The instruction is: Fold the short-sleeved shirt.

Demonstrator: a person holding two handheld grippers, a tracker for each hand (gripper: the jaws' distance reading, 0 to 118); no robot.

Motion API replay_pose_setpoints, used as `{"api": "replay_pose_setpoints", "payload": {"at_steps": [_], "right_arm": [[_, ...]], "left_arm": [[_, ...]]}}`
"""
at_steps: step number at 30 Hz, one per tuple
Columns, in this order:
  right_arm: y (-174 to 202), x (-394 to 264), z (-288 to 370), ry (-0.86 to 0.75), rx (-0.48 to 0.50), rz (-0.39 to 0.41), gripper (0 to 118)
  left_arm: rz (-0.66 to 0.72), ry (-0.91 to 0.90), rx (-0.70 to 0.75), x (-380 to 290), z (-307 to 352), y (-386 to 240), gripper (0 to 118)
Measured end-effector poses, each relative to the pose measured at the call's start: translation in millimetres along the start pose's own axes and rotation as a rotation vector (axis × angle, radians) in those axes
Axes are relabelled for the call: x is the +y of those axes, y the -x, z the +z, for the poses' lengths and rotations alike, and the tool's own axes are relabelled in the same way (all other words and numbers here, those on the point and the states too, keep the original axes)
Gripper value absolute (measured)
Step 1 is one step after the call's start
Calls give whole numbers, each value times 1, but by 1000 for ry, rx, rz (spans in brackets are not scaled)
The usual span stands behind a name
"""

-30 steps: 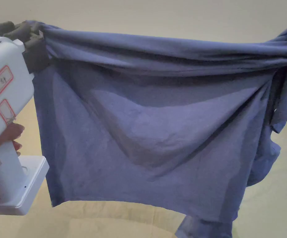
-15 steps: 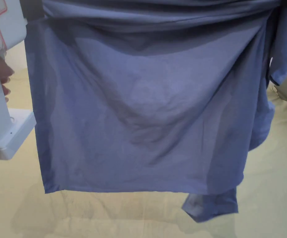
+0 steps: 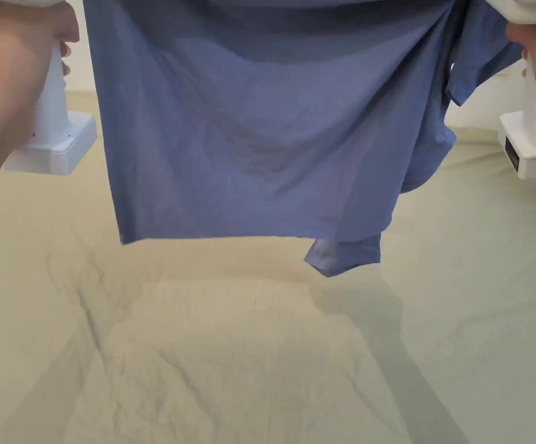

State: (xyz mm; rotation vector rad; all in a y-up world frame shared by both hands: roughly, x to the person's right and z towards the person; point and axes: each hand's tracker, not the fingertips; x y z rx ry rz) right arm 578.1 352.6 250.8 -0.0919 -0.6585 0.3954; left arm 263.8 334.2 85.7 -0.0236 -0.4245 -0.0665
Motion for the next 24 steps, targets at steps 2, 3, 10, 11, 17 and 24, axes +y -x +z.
{"api": "replay_pose_setpoints", "payload": {"at_steps": [2, 3, 10, 11, 17, 24], "right_arm": [[11, -14, -10, 23, 6, -1, 12], [17, -23, -14, 38, 12, -4, 12], [54, -112, -20, 212, 95, -7, 12], [60, -130, -13, 250, 118, -20, 12], [75, -242, 57, 478, 228, -65, 12], [90, -378, 180, 825, 368, -68, 12]], "left_arm": [[27, 22, 5, -11, -10, 2, 9], [33, 29, 9, -17, -15, 2, 9], [8, 129, 12, -96, -11, -1, 9], [10, 156, 4, -113, -4, -1, 9], [-12, 326, -28, -220, 64, -8, 9], [-153, 675, -69, -375, 188, -17, 9]]}}
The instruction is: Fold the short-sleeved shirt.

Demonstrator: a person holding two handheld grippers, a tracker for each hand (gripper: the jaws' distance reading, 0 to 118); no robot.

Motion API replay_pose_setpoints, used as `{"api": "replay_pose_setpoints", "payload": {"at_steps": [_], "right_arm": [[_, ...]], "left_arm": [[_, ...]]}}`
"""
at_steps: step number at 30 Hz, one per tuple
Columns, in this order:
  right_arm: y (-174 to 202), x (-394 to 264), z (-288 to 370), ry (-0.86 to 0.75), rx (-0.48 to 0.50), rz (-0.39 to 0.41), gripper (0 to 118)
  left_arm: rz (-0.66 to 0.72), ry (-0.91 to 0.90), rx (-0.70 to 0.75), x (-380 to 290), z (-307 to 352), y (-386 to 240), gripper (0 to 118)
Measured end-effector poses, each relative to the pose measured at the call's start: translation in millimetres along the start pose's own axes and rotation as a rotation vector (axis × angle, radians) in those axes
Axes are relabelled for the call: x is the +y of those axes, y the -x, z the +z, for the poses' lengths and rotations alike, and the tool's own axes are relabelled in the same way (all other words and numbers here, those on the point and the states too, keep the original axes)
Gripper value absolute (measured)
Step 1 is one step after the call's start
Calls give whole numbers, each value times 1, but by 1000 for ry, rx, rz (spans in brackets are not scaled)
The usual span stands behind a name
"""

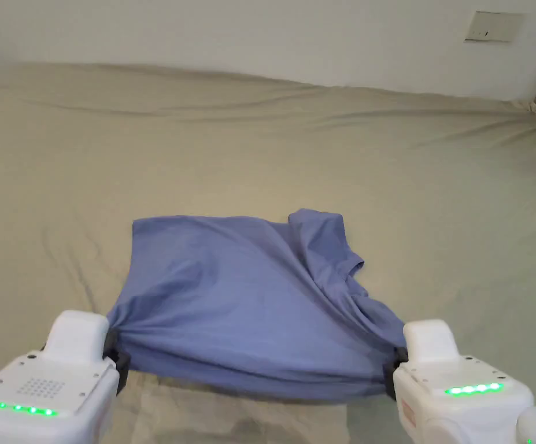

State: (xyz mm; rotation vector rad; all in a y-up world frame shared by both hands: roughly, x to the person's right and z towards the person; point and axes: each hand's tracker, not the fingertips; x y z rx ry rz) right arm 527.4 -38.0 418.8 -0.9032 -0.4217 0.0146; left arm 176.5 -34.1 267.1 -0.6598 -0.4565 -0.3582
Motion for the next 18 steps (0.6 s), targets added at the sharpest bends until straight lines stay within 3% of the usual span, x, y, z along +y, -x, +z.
{"api": "replay_pose_setpoints", "payload": {"at_steps": [6, 18], "right_arm": [[19, -91, 17, 143, 44, 46, 12], [18, -134, 78, 239, 125, -21, 12]], "left_arm": [[6, 193, -32, -99, 21, -13, 9], [-70, 288, -44, -125, 70, -9, 9]]}}
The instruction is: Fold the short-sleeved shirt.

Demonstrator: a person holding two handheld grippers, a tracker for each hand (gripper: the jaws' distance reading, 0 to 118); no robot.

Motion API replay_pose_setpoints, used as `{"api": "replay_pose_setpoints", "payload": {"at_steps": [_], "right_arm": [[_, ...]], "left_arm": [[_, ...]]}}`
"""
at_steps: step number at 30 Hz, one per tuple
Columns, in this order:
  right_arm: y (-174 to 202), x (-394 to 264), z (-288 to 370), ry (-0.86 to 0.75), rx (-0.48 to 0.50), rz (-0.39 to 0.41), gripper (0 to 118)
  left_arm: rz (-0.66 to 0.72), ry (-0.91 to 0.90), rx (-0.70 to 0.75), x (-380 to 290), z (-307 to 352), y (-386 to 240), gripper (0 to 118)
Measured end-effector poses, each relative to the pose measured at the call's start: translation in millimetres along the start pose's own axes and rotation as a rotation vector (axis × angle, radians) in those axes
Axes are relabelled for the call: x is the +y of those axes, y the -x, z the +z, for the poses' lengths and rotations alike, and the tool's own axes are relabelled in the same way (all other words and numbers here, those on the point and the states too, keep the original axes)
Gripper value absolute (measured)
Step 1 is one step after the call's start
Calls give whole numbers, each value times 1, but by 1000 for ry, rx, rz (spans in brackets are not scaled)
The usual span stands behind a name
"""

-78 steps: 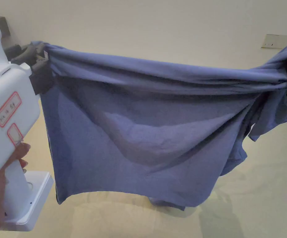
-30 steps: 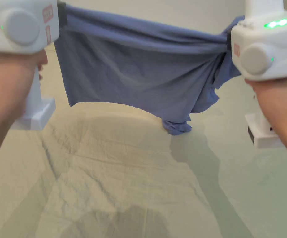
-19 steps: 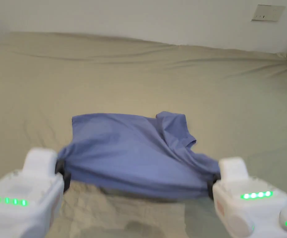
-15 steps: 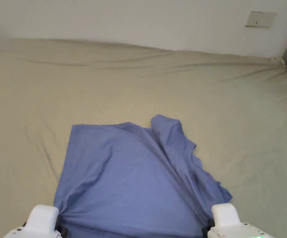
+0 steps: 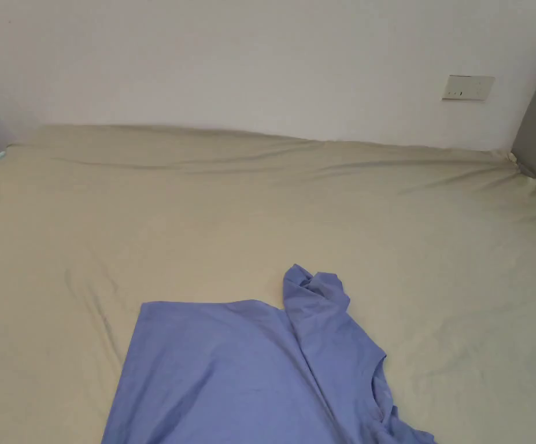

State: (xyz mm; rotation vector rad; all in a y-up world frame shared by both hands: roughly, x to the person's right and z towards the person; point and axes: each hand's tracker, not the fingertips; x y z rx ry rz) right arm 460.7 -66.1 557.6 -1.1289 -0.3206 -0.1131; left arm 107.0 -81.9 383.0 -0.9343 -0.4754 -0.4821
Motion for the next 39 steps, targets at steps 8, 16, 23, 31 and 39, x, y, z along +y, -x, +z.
{"api": "replay_pose_setpoints", "payload": {"at_steps": [8, 16, 23, 31, 39], "right_arm": [[-2, -3, 8, -7, -8, -11, 74], [-13, 94, 114, -476, -46, 79, 99], [17, 174, 215, -929, -220, 127, 99], [50, 205, 234, -1035, -244, 165, 6], [56, 214, 201, -1001, -252, 199, 2]], "left_arm": [[31, 23, -17, 1, 3, -1, 18], [193, -301, -54, 93, 58, 21, 98], [251, -852, 38, 190, 174, 23, 107], [181, -1039, 191, 234, 210, 0, 35], [129, -970, 174, 245, 174, -9, 0]]}}
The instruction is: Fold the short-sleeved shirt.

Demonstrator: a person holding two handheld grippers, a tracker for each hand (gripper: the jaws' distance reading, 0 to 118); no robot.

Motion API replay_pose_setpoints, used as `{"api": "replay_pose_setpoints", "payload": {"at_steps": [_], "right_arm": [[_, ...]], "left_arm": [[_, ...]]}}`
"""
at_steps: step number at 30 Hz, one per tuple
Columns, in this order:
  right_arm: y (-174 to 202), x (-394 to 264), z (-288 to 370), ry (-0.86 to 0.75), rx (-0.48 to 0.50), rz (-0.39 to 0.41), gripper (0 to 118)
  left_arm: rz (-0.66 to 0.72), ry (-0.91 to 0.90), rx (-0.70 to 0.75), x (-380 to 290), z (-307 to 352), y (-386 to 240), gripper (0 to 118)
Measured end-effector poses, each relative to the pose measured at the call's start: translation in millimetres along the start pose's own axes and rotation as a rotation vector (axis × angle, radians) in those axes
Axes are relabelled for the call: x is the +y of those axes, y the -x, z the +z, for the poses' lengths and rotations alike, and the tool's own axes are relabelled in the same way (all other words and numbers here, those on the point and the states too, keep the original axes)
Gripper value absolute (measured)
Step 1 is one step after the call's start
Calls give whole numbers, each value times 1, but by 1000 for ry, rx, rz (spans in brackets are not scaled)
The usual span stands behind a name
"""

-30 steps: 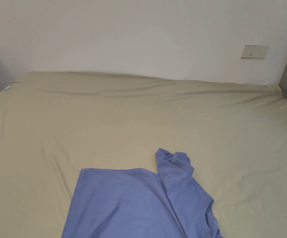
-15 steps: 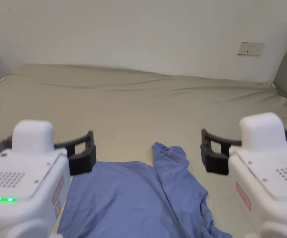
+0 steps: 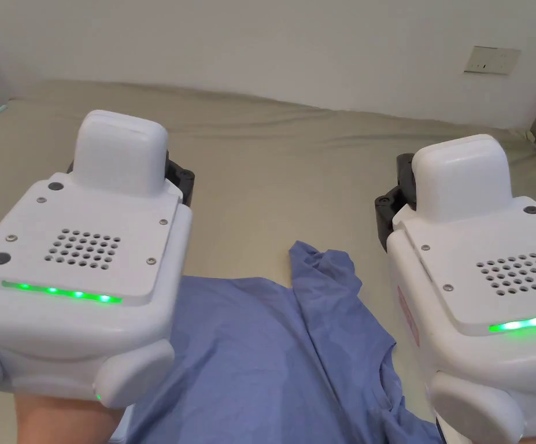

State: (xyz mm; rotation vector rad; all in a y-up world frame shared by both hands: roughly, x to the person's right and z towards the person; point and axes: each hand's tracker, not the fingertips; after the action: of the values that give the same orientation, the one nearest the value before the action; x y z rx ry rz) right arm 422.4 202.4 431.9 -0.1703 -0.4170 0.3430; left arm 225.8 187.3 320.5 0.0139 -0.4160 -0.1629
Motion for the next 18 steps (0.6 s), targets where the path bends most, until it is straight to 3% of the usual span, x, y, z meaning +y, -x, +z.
{"api": "replay_pose_setpoints", "payload": {"at_steps": [6, 13, 16, 18], "right_arm": [[-2, -28, -28, 76, 14, -12, 2], [-12, -81, -69, 220, 18, -18, 2], [-20, -102, -85, 277, 13, -11, 2], [-26, -113, -93, 306, 8, -9, 2]], "left_arm": [[-12, 132, -43, -46, -36, 3, 0], [57, 631, -125, -191, -131, 33, 0], [66, 696, -60, -231, -174, 42, 0], [73, 743, -49, -251, -204, 47, 25]]}}
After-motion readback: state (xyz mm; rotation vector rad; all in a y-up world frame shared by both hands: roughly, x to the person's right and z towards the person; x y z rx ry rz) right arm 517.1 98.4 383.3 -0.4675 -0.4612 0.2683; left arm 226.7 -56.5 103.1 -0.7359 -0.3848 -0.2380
